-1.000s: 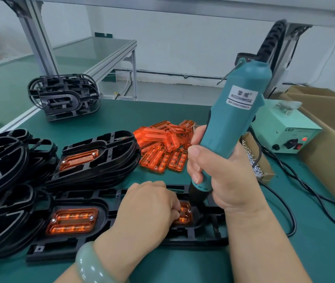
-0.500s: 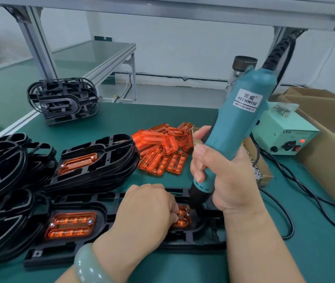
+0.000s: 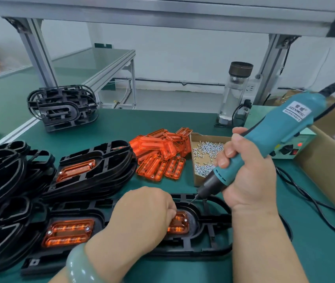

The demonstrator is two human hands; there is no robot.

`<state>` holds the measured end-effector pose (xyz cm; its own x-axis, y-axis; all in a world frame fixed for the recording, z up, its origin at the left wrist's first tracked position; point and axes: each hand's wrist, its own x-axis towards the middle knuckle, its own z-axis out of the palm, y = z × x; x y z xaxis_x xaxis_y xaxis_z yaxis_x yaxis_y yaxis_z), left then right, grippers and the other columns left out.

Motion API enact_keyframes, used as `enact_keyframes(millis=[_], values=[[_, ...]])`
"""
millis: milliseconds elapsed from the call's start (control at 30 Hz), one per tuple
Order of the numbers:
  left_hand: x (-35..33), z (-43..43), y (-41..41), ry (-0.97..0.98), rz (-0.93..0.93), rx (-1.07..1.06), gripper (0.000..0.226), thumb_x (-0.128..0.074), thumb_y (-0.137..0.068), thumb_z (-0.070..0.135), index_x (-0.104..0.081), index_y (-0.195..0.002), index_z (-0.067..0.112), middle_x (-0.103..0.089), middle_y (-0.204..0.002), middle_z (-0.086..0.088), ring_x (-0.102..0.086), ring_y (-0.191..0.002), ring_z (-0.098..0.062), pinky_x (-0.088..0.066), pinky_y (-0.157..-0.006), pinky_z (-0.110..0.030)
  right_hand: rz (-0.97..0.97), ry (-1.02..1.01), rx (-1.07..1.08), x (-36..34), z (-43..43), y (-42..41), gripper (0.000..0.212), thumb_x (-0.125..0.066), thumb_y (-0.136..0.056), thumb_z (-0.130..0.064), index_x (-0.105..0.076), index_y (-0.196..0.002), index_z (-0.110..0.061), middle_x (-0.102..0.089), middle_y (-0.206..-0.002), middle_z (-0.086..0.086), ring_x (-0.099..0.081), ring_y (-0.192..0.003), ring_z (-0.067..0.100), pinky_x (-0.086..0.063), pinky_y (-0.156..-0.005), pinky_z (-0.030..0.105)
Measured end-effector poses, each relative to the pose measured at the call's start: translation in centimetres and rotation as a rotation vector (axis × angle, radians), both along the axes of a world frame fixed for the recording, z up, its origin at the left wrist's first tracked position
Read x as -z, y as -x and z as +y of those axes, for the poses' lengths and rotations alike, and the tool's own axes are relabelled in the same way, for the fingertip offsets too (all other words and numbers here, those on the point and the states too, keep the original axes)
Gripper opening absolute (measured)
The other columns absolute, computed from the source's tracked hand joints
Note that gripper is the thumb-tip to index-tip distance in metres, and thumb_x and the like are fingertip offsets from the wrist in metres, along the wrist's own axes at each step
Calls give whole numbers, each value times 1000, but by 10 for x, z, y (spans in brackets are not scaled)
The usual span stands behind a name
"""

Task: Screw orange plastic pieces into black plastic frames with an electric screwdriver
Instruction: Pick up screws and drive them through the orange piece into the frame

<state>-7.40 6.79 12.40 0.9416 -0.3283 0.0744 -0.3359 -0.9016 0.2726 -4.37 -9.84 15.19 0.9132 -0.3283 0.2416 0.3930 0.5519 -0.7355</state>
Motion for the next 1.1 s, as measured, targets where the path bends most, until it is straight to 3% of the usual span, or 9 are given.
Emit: enact_keyframes(millis=[133, 233, 333, 467, 600, 767, 867, 933, 1100], values=[[-9, -6, -9, 86, -47, -26, 22, -46, -92, 38, -66, -101, 34, -68, -97, 12, -60, -94, -8, -49, -82, -28, 20, -4, 65, 0, -1, -2, 9, -58, -75, -11, -57, -84, -15, -46, -53, -2, -42, -40, 12, -37, -45, 19], [-19, -18, -27, 209, -92, -25, 24, -49, -93, 30, -67, -110, 33, -68, -109, 12, -60, -104, -10, -48, -92, -30, 44, -6, 107, 0, -4, -2, 7, -59, -79, -9, -58, -82, -15, -46, -52, -3, -42, -40, 12, -37, -44, 20], [-26, -35, -50, 223, -114, 10, 25, -50, -93, 24, -68, -110, 28, -68, -110, 5, -60, -106, -16, -48, -91, -33, 88, -63, 102, 1, -6, -3, 17, -53, -92, -1, -57, -81, -14, -46, -52, -3, -42, -40, 11, -37, -42, 19], [-29, -60, -78, 153, -49, 65, 25, -51, -93, 20, -67, -113, 24, -68, -112, -2, -60, -107, -22, -49, -90, -34, 130, -72, 115, 1, -6, -5, 17, -51, -92, 1, -56, -83, -13, -46, -51, -2, -42, -40, 11, -37, -41, 19], [-23, -82, -95, -42, -7, 135, 30, -52, -88, 13, -69, -107, 28, -66, -102, -8, -59, -99, -28, -49, -78, -35, 172, -78, 138, 2, -8, -8, 17, -52, -92, 0, -56, -83, -13, -46, -50, -3, -42, -38, 10, -36, -40, 17], [-25, -96, -105, -274, 59, 76, 25, -47, -87, 6, -60, -106, 15, -40, -78, -5, -33, -92, -25, -28, -76, -34, 200, -66, 145, 3, -10, -9, 17, -53, -92, -1, -55, -82, -14, -46, -50, -4, -42, -38, 10, -36, -41, 18], [-26, -100, -108, -326, 54, 74, 9, -48, -86, 7, -49, -87, 16, -55, -97, -10, -38, -98, -28, -26, -78, -36, 206, -59, 146, 3, -10, -9, 17, -52, -92, 0, -55, -82, -14, -46, -49, -4, -41, -38, 11, -36, -41, 17], [-24, -101, -107, -327, 2, 84, 10, -50, -86, 9, -44, -84, 17, -60, -108, -11, -44, -104, -30, -27, -77, -37, 207, -62, 142, 2, -10, -9, 17, -52, -92, 0, -55, -82, -14, -46, -50, -3, -41, -38, 11, -36, -41, 17], [-13, -98, -105, -259, -154, 75, 6, -53, -86, 16, -52, -82, 21, -64, -99, -6, -51, -100, -29, -28, -74, -35, 207, -64, 138, 1, -7, -8, 18, -53, -91, 1, -55, -81, -14, -46, -50, -2, -41, -37, 11, -36, -39, 17]])
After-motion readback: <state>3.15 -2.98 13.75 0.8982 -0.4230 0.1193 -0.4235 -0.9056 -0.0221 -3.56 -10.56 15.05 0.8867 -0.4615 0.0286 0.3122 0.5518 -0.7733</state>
